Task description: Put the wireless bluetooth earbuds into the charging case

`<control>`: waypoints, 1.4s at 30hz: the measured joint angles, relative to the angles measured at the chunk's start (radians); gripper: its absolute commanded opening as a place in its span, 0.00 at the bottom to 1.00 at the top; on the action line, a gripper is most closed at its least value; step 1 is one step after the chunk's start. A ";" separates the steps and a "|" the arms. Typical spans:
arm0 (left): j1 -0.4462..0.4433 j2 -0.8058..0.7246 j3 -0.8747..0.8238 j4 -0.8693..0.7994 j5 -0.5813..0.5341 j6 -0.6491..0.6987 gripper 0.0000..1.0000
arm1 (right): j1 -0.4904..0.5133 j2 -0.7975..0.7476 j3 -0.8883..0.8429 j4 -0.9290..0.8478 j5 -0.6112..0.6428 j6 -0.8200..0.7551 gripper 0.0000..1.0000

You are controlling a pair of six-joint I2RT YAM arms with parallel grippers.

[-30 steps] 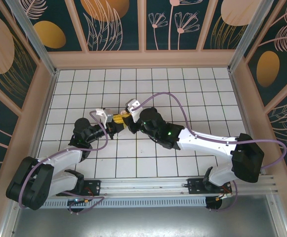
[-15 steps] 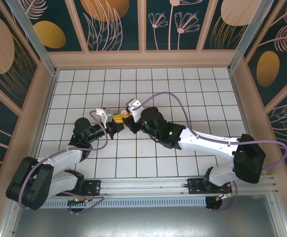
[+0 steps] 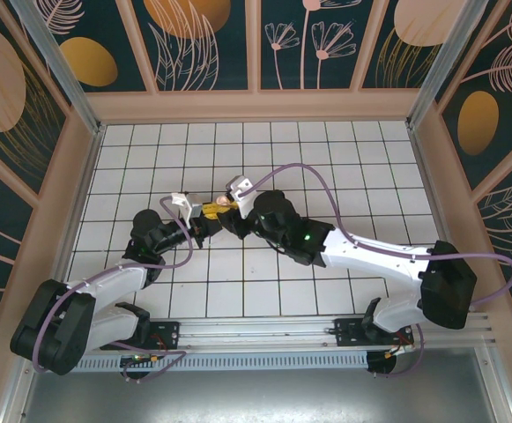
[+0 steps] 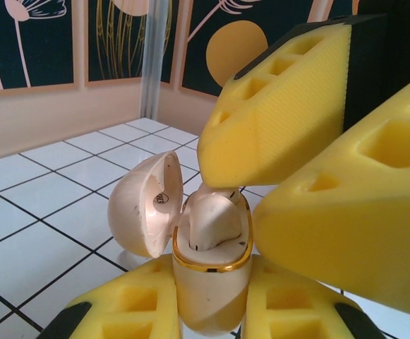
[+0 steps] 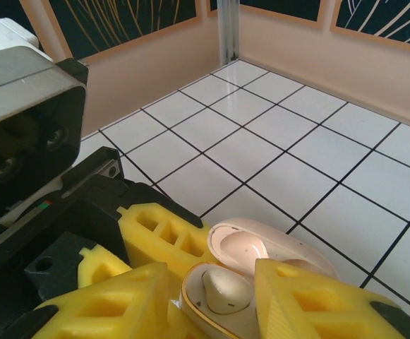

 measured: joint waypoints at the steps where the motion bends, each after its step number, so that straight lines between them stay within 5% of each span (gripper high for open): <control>1: 0.000 -0.002 0.001 0.000 -0.001 0.000 0.15 | -0.002 -0.005 -0.002 0.000 -0.003 0.003 0.39; 21: 0.000 -0.011 0.003 0.015 -0.004 0.000 0.15 | -0.065 -0.124 -0.046 0.001 -0.131 0.060 0.49; 30: 0.000 -0.040 0.003 0.034 0.023 0.022 0.15 | -0.250 -0.208 -0.041 -0.003 -0.384 0.119 0.64; 42: 0.000 -0.062 0.003 0.061 0.068 0.022 0.15 | -0.342 0.024 0.146 -0.090 -0.742 0.135 0.68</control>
